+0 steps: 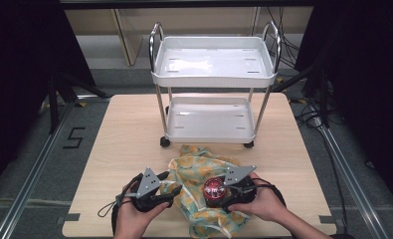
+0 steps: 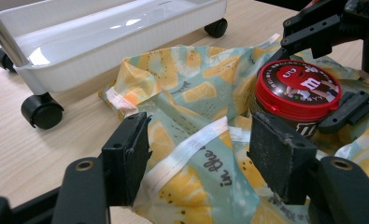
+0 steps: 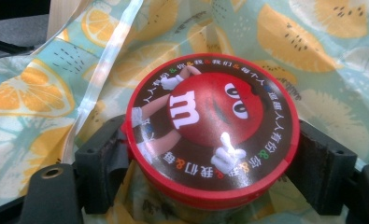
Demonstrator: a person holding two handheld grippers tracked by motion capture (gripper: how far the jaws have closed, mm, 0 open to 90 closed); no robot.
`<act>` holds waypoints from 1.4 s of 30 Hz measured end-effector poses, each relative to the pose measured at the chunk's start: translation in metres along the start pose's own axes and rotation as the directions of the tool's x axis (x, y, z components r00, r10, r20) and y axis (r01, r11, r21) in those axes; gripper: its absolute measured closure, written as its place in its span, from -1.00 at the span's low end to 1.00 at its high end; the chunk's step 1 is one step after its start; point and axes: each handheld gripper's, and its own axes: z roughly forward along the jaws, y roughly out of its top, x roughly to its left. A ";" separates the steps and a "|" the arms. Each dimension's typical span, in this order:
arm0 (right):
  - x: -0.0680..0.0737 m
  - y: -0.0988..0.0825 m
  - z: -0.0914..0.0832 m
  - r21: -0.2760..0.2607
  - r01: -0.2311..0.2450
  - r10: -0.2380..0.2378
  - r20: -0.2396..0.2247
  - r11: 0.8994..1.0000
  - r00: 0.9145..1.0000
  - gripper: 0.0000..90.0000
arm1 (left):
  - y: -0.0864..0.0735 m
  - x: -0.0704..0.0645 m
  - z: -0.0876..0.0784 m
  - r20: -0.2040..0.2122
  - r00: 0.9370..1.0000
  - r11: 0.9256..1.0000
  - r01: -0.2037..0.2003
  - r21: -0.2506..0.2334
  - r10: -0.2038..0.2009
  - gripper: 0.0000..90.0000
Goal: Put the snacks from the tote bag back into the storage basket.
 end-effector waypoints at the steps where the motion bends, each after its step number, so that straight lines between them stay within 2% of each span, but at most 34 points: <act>1: 0.000 0.001 -0.002 -0.001 0.007 -0.007 0.005 1.000 1.000 -0.47 | 0.000 0.000 -0.001 -0.002 1.000 1.000 0.000 0.001 0.000 -0.16; 4: -0.001 0.001 -0.004 -0.005 0.011 -0.011 0.007 1.000 1.000 -0.45 | 0.000 0.000 -0.001 -0.007 1.000 1.000 0.000 0.004 0.000 -0.16; 5: -0.001 0.001 -0.004 -0.009 0.013 -0.013 0.011 1.000 1.000 -0.45 | 0.000 0.002 -0.001 -0.001 1.000 1.000 -0.023 0.003 0.023 -0.17; 8: -0.001 0.001 -0.005 -0.009 0.014 -0.013 0.015 1.000 1.000 -0.45 | -0.001 0.000 0.000 -0.007 1.000 1.000 -0.001 0.004 0.001 -0.17; 10: -0.001 0.001 -0.005 -0.010 0.012 -0.012 0.015 1.000 1.000 -0.45 | 0.000 0.000 0.000 -0.007 1.000 1.000 -0.003 0.004 0.003 -0.17; 11: -0.001 0.002 -0.006 0.004 0.026 -0.026 0.017 1.000 1.000 -0.44 | 0.000 0.000 0.000 0.002 1.000 1.000 -0.002 0.003 0.002 -0.17; 20: 0.002 0.004 -0.006 -0.004 0.022 -0.022 0.021 1.000 1.000 -0.44 | 0.000 0.000 -0.001 -0.001 1.000 1.000 -0.002 0.000 0.002 -0.18; 21: 0.002 0.004 -0.006 -0.009 0.023 -0.023 0.024 1.000 0.999 -0.44 | 0.000 -0.001 -0.001 -0.007 1.000 1.000 0.001 0.003 -0.001 -0.18; 22: 0.002 0.004 -0.006 -0.011 0.029 -0.029 0.025 1.000 0.999 -0.44 | 0.000 0.000 -0.001 -0.003 1.000 1.000 -0.014 0.000 0.014 -0.18; 28: 0.002 0.008 -0.011 -0.036 0.044 -0.043 0.038 0.998 0.998 -0.44 | 0.000 0.000 -0.001 -0.008 1.000 1.000 -0.009 0.001 0.009 -0.18; 30: 0.002 0.010 -0.013 -0.030 0.033 -0.032 0.033 0.999 0.999 -0.44 | 0.000 0.000 -0.001 -0.012 1.000 1.000 -0.020 0.009 0.020 -0.18; 31: 0.002 0.009 -0.013 -0.039 0.034 -0.032 0.037 0.999 0.999 -0.44 | 0.000 -0.001 -0.001 -0.006 1.000 1.000 -0.005 -0.005 0.005 -0.18; 36: 0.002 0.012 -0.015 -0.055 0.038 -0.035 0.039 0.998 0.999 -0.44 | 0.000 0.000 -0.001 -0.006 1.000 1.000 -0.015 -0.006 0.015 -0.18; 37: 0.002 0.012 -0.016 -0.045 0.039 -0.037 0.043 0.998 0.998 -0.44 | 0.000 -0.001 -0.001 -0.008 1.000 1.000 -0.001 -0.007 0.001 -0.18; 38: 0.003 0.013 -0.017 -0.057 0.027 -0.025 0.039 0.998 0.999 -0.44 | 0.000 0.000 -0.001 -0.009 1.000 1.000 -0.007 -0.001 0.007 -0.18; 40: 0.003 0.014 -0.017 -0.064 0.033 -0.031 0.036 0.997 0.999 -0.44 | 0.000 0.000 -0.001 -0.008 1.000 1.000 0.000 -0.006 0.000 -0.19; 42: 0.003 0.015 -0.018 -0.067 0.037 -0.034 0.041 0.997 0.999 -0.44 | 0.000 0.000 -0.002 -0.007 1.000 1.000 -0.012 -0.005 0.012 -0.19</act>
